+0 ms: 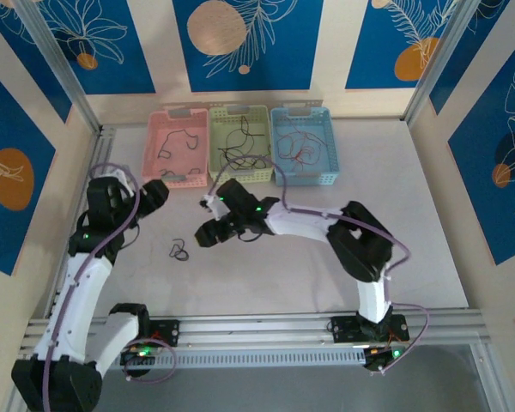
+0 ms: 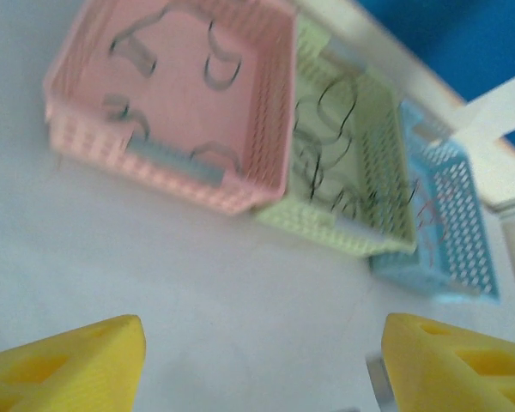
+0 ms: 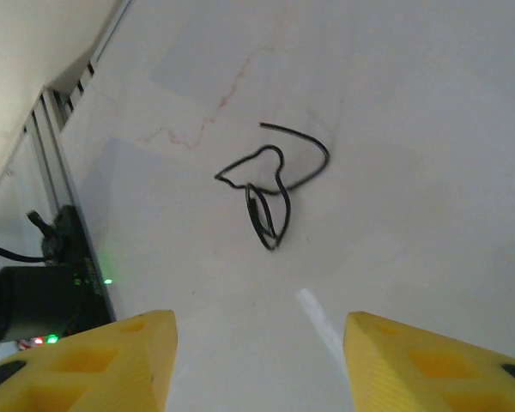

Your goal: Untangle the cables

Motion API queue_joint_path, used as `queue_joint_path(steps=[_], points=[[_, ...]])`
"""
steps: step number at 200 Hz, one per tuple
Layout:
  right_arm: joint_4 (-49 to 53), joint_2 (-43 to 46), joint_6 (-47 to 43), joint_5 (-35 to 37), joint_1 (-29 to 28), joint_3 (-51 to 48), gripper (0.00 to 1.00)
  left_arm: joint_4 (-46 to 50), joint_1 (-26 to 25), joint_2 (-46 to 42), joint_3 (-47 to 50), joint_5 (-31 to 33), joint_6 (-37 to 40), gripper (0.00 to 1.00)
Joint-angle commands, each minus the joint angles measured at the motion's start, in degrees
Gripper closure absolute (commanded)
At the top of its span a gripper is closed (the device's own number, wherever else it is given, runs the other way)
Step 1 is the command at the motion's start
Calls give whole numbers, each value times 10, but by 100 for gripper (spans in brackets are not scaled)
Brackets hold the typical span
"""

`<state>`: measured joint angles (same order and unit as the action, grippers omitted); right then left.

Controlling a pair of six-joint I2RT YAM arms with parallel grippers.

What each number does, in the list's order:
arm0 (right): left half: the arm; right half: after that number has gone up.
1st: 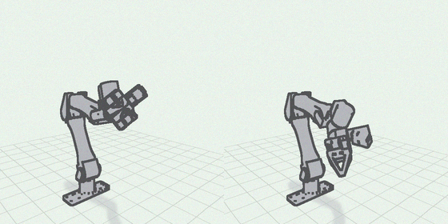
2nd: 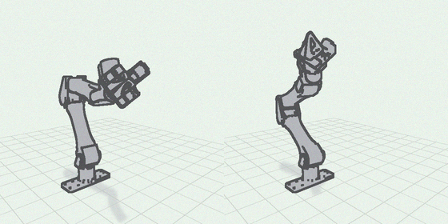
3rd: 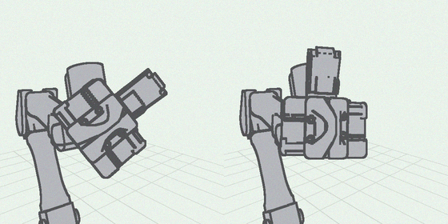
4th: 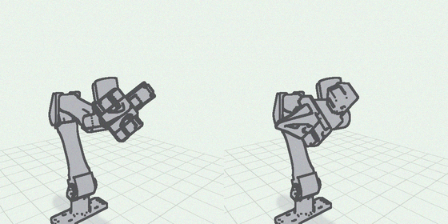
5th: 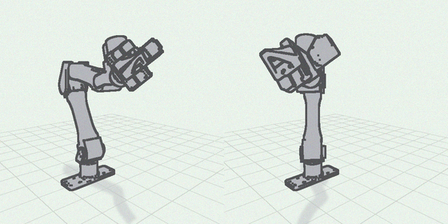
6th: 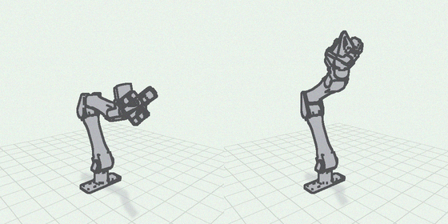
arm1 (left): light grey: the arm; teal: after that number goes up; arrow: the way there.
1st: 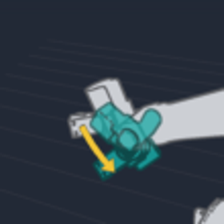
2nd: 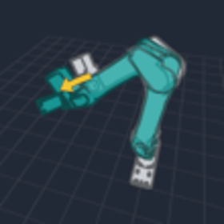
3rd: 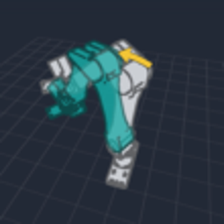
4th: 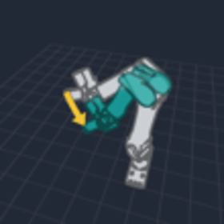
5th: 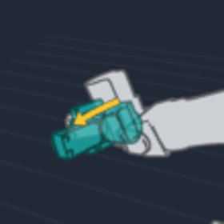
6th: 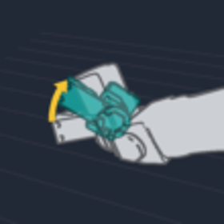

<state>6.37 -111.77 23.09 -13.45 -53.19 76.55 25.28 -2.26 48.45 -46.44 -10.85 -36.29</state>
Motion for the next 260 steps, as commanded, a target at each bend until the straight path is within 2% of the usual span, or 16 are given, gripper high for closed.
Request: queue_joint_path(steps=[1,43,96,143,221,260], points=[[-9,-59,-94,-22,-9,63,44,80,4,-58,6,-23,-6,27],[31,-151,-190,-94,-4,169,42,168,4,-117,-33,-46,12,27],[36,-222,-256,-117,-9,241,43,208,5,-145,-44,-53,28,27],[95,-283,-270,-107,-17,336,46,202,4,-145,-40,-57,24,27],[160,-320,-265,-72,-21,398,45,209,4,-137,-45,-57,35,27],[190,-344,-266,-50,-25,435,50,201,4,-130,-38,-63,38,27]])
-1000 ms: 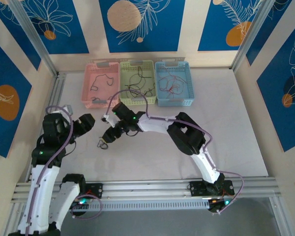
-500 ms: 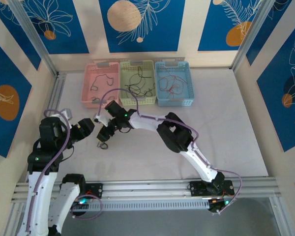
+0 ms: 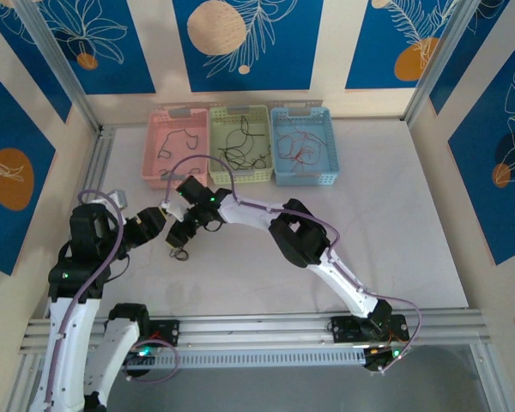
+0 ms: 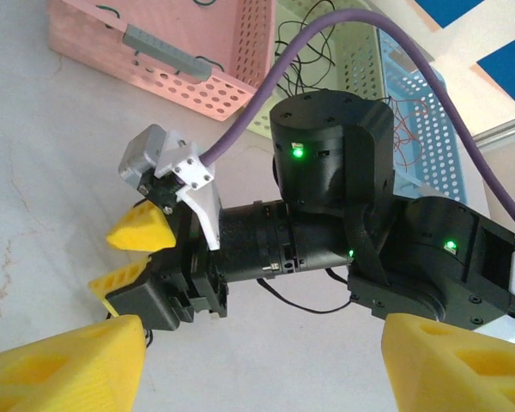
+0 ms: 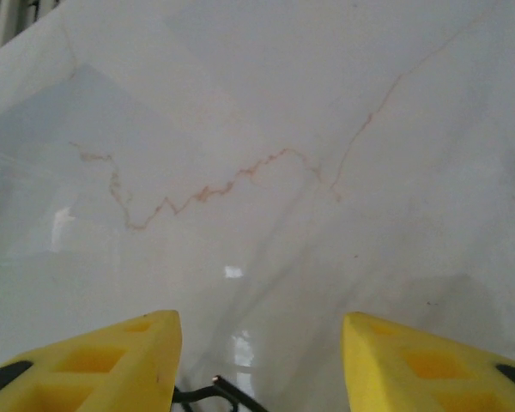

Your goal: Untangle the cables

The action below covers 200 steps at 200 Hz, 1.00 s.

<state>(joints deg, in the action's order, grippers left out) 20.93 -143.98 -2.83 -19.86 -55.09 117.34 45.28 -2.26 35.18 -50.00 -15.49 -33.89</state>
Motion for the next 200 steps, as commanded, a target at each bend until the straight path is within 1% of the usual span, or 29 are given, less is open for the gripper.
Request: queue_joint_path(steps=[1,32,47,64,81,102,114,133,163,182,200], points=[[46,-22,-7,14,-6,28,50,1,4,2,-2,-16,14,27],[55,-28,-12,24,-11,37,54,-5,4,4,3,-19,13,27],[53,-28,-10,28,-11,37,59,-6,4,4,5,-19,13,27],[54,-28,-7,28,-9,36,70,-7,4,2,6,-18,13,27],[48,-23,-4,34,-7,30,84,-7,4,2,9,-18,12,27],[-12,9,3,44,-7,-26,100,-10,4,2,11,-21,10,27],[-51,35,25,60,-6,-64,100,-11,4,2,13,-26,8,27],[-78,77,74,77,3,-106,100,-10,4,0,15,-31,5,27],[-194,186,142,104,29,-249,100,-13,4,-6,20,-43,3,27],[-251,265,191,135,53,-338,100,-36,4,-4,32,-89,-3,30],[-307,344,199,178,65,-425,100,-73,3,0,49,-151,-17,31]])
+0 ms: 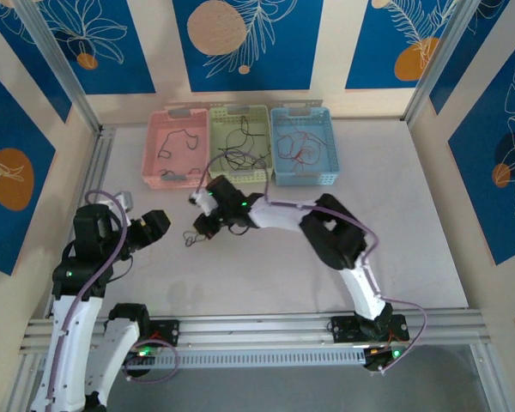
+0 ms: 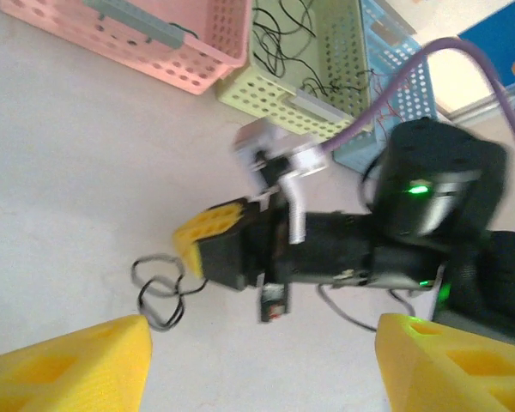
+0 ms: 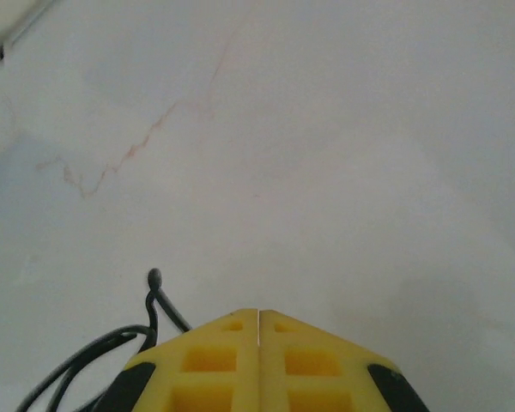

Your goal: Untangle the cables

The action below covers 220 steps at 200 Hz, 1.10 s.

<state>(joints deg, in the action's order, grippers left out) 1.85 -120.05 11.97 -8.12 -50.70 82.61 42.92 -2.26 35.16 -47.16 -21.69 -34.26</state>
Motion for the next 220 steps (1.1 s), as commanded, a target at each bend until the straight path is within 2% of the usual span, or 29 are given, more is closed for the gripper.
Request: queue_joint_path(steps=[1,22,52,74,88,109,146,184,220], points=[[-119,109,50,63,20,-81,100,-51,4,0,22,-92,-14,31],[-204,193,29,103,18,-171,100,-106,-1,9,48,-168,-45,32],[-294,268,45,166,20,-244,100,-182,-13,-10,83,-219,-108,32],[-362,287,50,196,12,-268,100,-277,-19,-20,125,-256,-198,32],[-399,286,42,211,4,-270,100,-374,-30,-20,161,-272,-270,33],[-434,285,34,209,-8,-266,100,-449,-50,-19,183,-265,-317,34],[-439,282,39,171,-18,-257,100,-423,-71,-11,175,-245,-291,37],[-435,286,34,162,-28,-262,100,-447,-71,-6,184,-219,-316,39],[-432,293,33,148,-31,-269,100,-526,-71,22,193,-209,-365,49]])
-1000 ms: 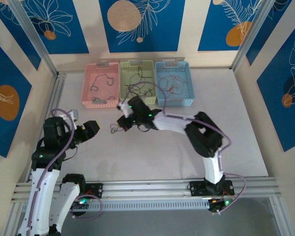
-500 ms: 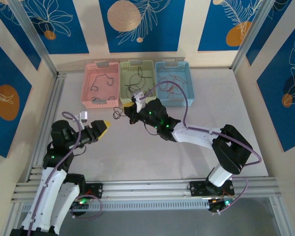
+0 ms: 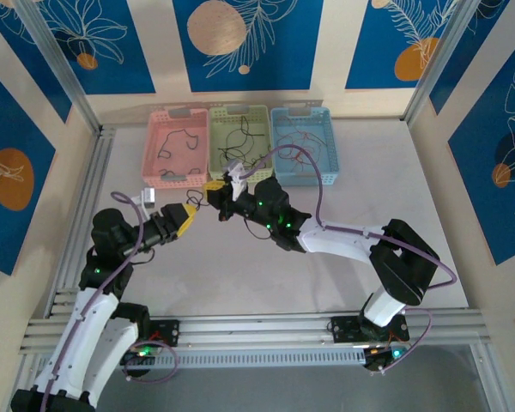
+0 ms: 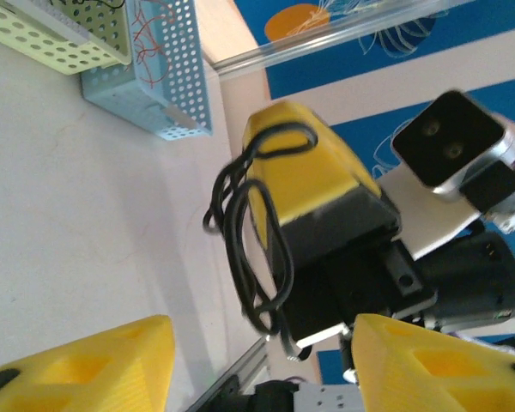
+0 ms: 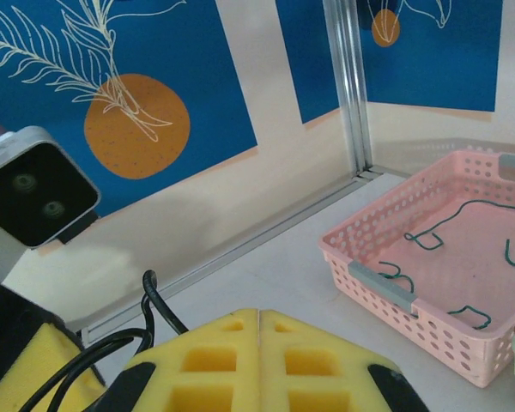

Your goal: Untangle the cables

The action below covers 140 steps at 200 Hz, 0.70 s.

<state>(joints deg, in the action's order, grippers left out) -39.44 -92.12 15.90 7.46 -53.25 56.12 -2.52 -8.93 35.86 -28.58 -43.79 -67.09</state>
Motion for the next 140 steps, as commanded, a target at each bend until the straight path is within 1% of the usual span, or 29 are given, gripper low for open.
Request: queue_joint_path(steps=[1,15,53,89,101,124,140], points=[[-19,14,-6,-8,-6,-4,100,-73,-4,16,8,12,-37,50],[-18,17,-3,-3,-6,-7,100,-81,-4,26,6,12,-38,56],[-12,22,-4,-16,-7,-7,100,-74,-4,33,8,19,-27,68],[-9,23,-8,-7,-7,-8,100,-78,-4,31,7,13,-27,90],[-6,22,-12,-1,-4,-6,100,-75,-4,28,8,8,-27,100],[23,27,-32,33,0,6,100,-51,-5,12,9,10,-21,100],[25,38,-33,83,3,2,100,-28,-4,-3,9,19,-15,100]])
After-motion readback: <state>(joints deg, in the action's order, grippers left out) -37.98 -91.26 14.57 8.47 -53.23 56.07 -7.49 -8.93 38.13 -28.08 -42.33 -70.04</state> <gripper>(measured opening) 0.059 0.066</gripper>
